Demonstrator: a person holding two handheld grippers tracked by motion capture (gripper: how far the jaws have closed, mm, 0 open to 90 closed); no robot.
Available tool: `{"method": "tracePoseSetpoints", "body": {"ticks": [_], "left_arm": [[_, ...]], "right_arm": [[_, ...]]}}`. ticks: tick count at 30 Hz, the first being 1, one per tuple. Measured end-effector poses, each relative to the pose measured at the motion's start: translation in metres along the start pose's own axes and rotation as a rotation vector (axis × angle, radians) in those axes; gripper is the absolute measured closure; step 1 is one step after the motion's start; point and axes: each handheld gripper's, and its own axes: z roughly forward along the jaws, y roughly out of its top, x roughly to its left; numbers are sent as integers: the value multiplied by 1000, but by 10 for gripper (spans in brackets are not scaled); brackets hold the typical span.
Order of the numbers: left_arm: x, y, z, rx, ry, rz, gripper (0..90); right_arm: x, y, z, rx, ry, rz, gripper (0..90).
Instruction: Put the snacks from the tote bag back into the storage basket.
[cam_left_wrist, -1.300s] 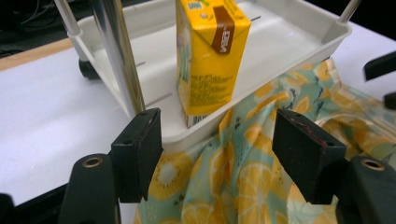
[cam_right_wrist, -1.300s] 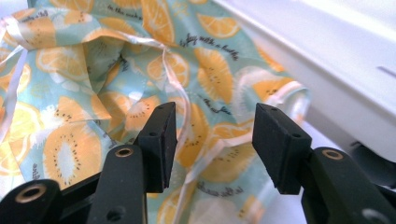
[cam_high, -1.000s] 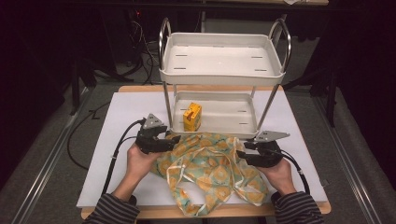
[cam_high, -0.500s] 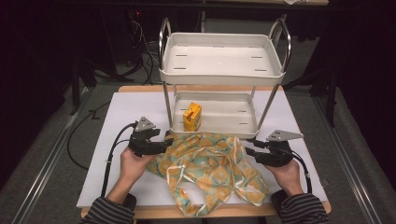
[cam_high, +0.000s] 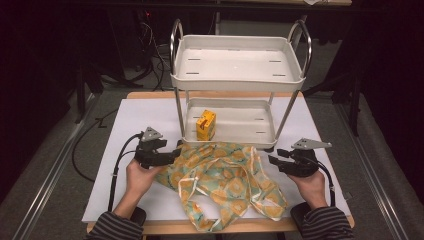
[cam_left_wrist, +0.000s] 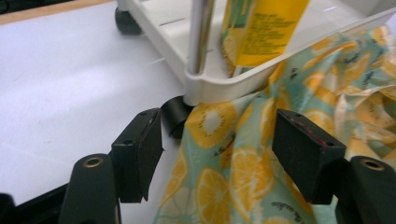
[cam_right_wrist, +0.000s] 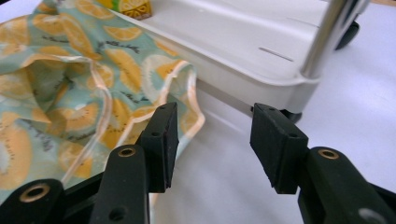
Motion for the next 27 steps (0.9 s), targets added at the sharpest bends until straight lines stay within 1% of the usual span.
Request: {"method": "tracePoseSetpoints", "body": {"ticks": [4,6,7,8,10,12,14,17,19,21,23,27], "left_arm": [[6,0,2,-3,18,-23,339],[9,0,3,-5,24,-30,339],[10,0,3,-6,27,-33,340],[11,0,3,-4,30,-37,339],[13,0,4,-3,41,-30,339],[14,0,5,-3,43,-34,340],[16,0,6,-3,51,-35,339],[20,0,7,0,61,-42,340],[22,0,8,1,70,-52,340],[25,0,10,2,80,-52,340],[28,1,12,0,92,-62,341],[32,0,16,5,116,-59,342]], "right_arm": [[-5,-3,2,2,-19,22,528],[-8,-5,3,3,-30,23,527],[-9,-5,3,6,-32,38,528],[-11,-6,3,2,-37,39,527],[-12,-6,3,2,-44,43,527],[-14,-7,4,4,-51,53,527],[-15,-9,5,8,-53,48,526],[-17,-10,6,17,-62,60,524],[-18,-11,8,24,-71,59,521],[-20,-12,9,29,-77,63,520],[-22,-13,11,35,-89,56,517],[-25,-15,11,41,-98,72,515]]}}
